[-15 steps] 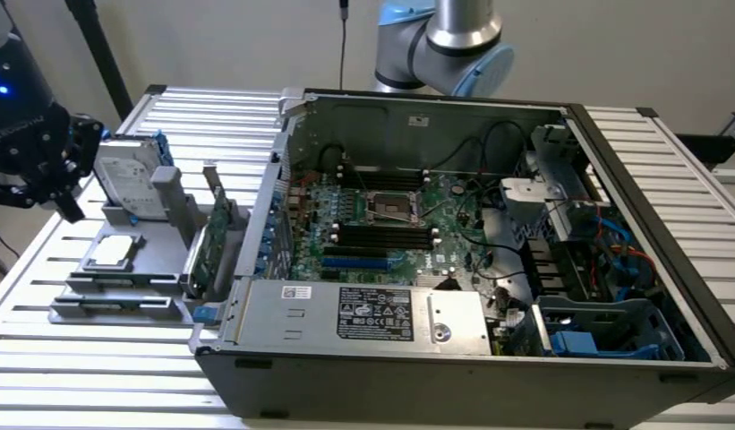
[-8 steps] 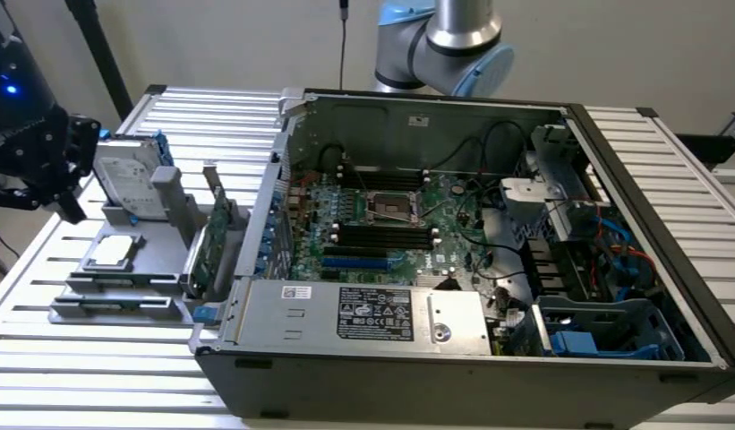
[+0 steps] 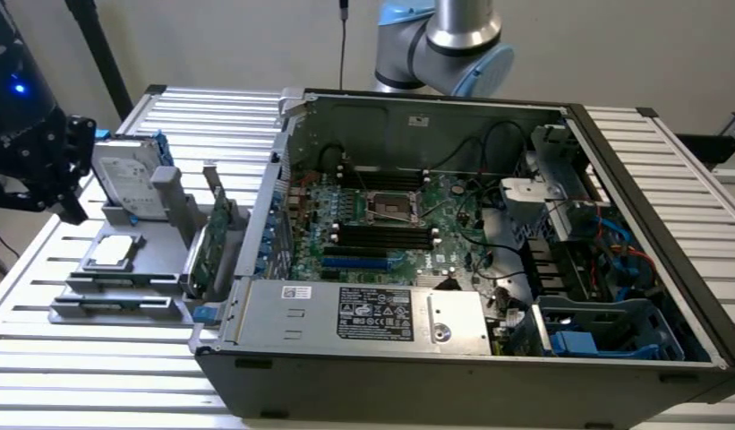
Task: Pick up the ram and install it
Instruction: 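Pick up the ram and move it above insertion slot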
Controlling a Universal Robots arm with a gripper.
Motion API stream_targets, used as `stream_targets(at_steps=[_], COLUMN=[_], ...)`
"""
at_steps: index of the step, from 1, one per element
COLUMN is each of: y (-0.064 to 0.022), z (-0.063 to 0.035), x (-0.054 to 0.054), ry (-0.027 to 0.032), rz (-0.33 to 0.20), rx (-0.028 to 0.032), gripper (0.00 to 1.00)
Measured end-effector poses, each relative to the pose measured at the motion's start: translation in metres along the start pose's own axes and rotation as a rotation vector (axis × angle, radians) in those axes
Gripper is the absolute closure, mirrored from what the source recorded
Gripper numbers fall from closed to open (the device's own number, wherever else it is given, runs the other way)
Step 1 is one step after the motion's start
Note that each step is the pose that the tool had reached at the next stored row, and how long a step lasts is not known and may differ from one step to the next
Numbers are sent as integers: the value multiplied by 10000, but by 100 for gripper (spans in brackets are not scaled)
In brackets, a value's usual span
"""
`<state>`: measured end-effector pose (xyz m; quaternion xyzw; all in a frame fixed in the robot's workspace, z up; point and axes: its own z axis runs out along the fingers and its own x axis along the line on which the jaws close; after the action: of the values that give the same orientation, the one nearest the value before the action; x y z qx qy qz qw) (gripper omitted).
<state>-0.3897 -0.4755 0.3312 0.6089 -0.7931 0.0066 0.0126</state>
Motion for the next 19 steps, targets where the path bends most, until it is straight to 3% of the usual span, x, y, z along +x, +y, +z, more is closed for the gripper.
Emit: stream_targets(at_steps=[14,19], y=[1,14], z=[14,14], x=[-1,4], ry=[36,45], rz=[-2552,-2759], rx=[74,77], gripper=[89,89])
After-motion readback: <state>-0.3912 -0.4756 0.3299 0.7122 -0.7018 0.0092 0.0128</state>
